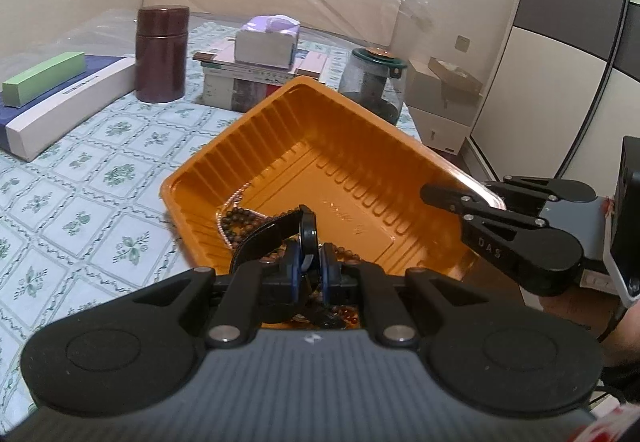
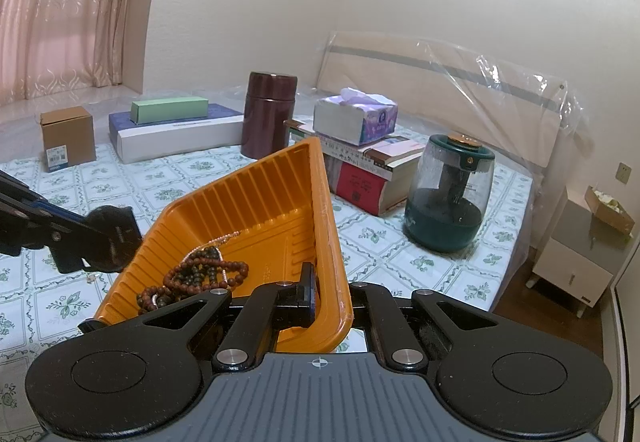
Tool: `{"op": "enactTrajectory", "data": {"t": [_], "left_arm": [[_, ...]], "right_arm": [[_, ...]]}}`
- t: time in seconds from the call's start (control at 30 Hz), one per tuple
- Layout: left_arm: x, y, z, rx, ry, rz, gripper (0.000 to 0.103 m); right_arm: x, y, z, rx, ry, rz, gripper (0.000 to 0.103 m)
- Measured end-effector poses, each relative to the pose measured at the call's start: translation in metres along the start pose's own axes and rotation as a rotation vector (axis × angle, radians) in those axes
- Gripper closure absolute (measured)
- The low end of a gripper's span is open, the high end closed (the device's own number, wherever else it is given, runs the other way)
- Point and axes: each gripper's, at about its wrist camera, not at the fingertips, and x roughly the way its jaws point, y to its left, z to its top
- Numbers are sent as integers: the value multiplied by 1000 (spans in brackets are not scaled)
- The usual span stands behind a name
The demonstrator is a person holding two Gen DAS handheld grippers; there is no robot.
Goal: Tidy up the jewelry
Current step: 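Carry the black watch into the tray and open the left tool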
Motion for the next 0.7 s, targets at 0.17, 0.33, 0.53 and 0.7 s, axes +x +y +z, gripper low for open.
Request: {"op": "enactTrajectory", "data": {"t": [0.17,0.33,0.53,0.7], "left_arm": [[9,-5,3,-3,6,-20,94],[20,-11,5,-2,13,-48,94],[33,-22,1,9,20,-84,94],[44,-31,-2,31,40,-101,92]], "right_arm": [[-1,3,0,-2,1,2,97],[-1,3,0,-1,1,2,97],[-1,3,-1,0,2,2,97],[-2,3,-1,3,4,1,97]]}}
